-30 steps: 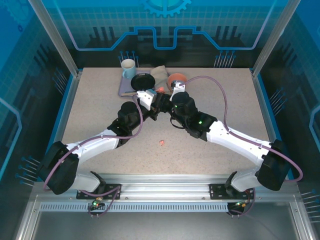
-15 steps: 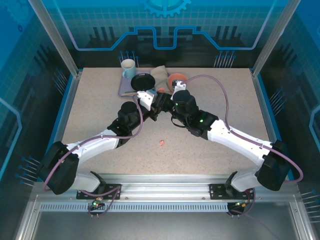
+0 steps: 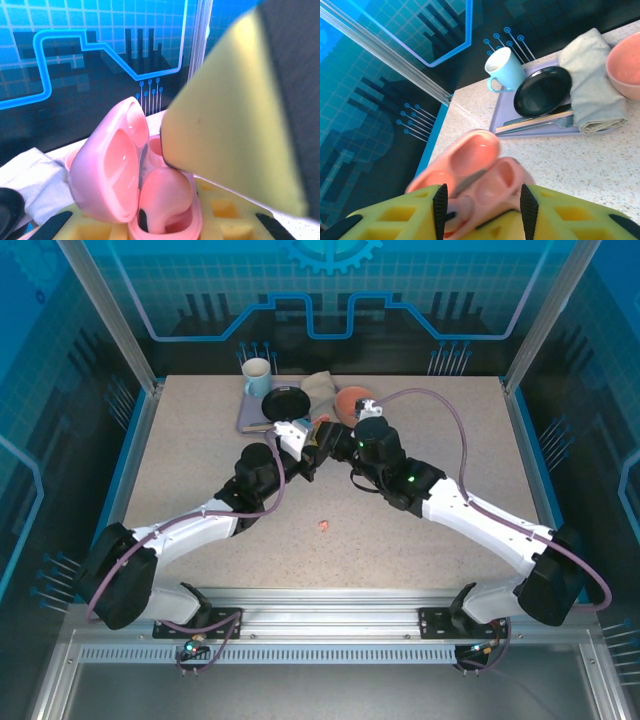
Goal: Insert wireless bluetooth earbuds into charging case
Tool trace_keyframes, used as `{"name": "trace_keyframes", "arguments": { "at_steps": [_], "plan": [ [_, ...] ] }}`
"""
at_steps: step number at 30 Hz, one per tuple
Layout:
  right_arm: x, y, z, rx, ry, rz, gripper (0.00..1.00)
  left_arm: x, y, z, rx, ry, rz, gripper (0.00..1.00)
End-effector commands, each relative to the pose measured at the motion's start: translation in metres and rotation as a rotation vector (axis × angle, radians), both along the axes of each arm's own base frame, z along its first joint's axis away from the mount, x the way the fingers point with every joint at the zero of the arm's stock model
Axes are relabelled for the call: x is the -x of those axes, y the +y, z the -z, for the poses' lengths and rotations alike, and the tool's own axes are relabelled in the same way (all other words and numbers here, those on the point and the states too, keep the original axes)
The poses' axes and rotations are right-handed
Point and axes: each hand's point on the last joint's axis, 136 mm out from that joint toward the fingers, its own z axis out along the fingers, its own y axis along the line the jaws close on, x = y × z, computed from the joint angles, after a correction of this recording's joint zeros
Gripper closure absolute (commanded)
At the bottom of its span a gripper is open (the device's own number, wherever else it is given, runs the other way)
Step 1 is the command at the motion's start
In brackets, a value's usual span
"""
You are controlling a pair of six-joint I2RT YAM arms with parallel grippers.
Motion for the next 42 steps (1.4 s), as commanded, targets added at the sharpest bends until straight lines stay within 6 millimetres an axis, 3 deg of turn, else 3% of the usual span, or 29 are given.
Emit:
{"name": "trace_keyframes", "arguments": {
  "at_steps": [1,5,11,15,20,24,28,37,42],
  "plan": [
    [0.002,-0.014,0.006,0.023,0.026,0.023,0.54,0.008,-0.001,-0.049,0.077,-0.122,0.026,1.0],
    [0.004,-0.024,-0.002,0.017,0.014,0.042,0.54,0.009,0.0,-0.048,0.071,-0.125,0.022,1.0],
    [0.022,-0.061,-0.007,0.056,0.031,0.091,0.47,0.014,0.013,-0.043,0.051,-0.123,-0.024,1.0],
    [0.041,-0.084,0.02,0.137,0.122,0.114,0.4,0.021,0.025,-0.04,0.029,-0.133,-0.05,1.0],
    [0.061,-0.092,0.08,0.237,0.294,0.098,0.38,0.026,0.043,-0.04,0.032,-0.131,-0.087,1.0],
    [0.071,-0.079,0.134,0.361,0.464,0.032,0.38,0.03,0.058,-0.044,0.058,-0.129,-0.115,1.0],
    [0.083,-0.06,0.174,0.513,0.617,-0.018,0.38,0.035,0.071,-0.047,0.078,-0.135,-0.138,1.0],
    [0.09,-0.004,0.227,0.732,0.76,-0.098,0.4,0.044,0.092,-0.054,0.115,-0.149,-0.185,1.0],
    [0.091,0.012,0.248,0.788,0.808,-0.117,0.41,0.046,0.099,-0.056,0.12,-0.157,-0.197,1.0]
  ]
}}
